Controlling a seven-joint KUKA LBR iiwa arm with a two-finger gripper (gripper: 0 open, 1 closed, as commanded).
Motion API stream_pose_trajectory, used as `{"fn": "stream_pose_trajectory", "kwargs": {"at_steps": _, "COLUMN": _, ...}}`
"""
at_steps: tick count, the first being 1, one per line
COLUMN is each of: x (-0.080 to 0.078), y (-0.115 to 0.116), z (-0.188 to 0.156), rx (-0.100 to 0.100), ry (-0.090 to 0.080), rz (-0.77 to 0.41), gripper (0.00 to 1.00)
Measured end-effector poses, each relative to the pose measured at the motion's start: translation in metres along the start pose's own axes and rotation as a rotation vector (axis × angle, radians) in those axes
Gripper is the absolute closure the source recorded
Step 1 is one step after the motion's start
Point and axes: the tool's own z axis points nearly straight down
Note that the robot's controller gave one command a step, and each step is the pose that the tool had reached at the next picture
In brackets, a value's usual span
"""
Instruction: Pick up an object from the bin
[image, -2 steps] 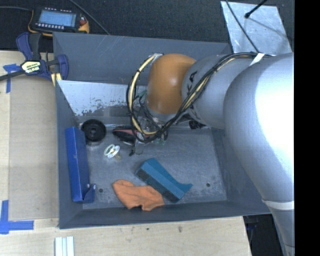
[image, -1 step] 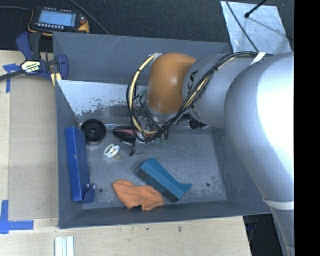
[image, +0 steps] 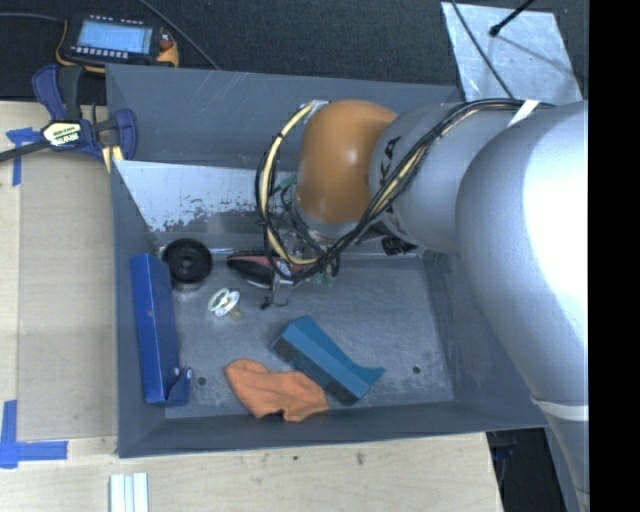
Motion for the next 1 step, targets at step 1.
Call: {"fn": "stream_pose_trajectory", "kwargs": {"at_steps": 1, "x": 0.0005, "y": -0.0002, "z": -0.0124, "rx": 0.001, "ry": 0.002, "rz": 0.000, "gripper": 1.00}}
